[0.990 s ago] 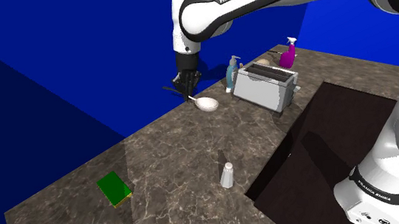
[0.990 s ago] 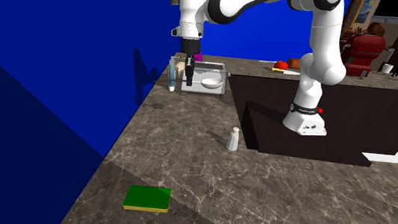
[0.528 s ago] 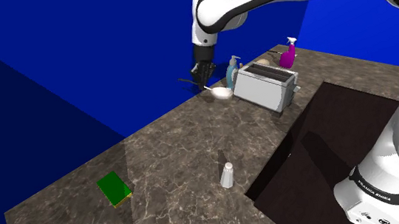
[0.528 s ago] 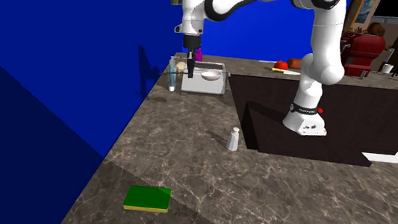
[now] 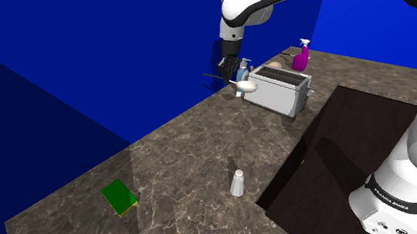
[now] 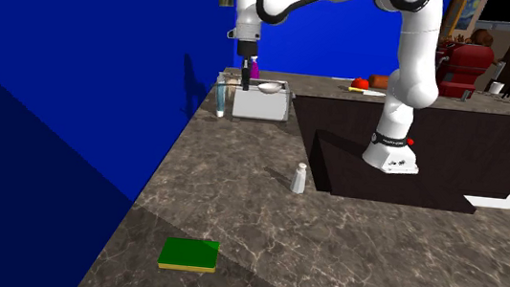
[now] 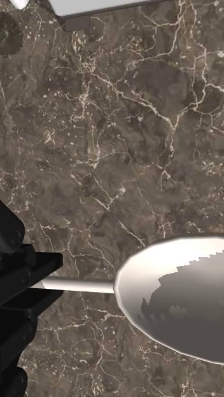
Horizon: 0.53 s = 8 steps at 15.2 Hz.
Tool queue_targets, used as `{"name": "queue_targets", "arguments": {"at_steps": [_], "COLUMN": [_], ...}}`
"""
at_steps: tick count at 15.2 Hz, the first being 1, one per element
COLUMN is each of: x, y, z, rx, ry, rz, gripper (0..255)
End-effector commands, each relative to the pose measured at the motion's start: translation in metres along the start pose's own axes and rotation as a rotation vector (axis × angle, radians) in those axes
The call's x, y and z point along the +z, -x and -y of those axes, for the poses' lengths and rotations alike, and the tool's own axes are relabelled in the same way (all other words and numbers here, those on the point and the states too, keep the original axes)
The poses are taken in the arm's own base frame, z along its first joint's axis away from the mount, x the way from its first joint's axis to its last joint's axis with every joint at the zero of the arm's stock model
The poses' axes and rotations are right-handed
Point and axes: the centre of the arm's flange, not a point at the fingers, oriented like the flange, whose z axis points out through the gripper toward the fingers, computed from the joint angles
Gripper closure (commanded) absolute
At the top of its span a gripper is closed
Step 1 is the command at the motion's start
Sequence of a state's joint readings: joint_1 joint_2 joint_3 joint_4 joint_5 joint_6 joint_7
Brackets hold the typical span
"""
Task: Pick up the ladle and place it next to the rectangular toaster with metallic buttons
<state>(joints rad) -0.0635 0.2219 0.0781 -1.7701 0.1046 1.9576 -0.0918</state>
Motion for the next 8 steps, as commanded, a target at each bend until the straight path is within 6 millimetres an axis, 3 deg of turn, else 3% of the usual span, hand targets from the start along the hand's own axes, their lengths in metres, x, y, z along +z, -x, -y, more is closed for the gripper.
{"name": "queue_targets", "arguments": {"at_steps": [1, 3, 8], "x": [-0.002, -0.005, 0.021], "y": [0.001, 0.000, 0.000], "z": [-0.026, -0.050, -0.053], "rx": [-0.001, -0.001, -0.001], "ry": [0.000, 0.000, 0.000], "rz": [0.000, 0.000, 0.000], "gripper": [255, 255, 255]}}
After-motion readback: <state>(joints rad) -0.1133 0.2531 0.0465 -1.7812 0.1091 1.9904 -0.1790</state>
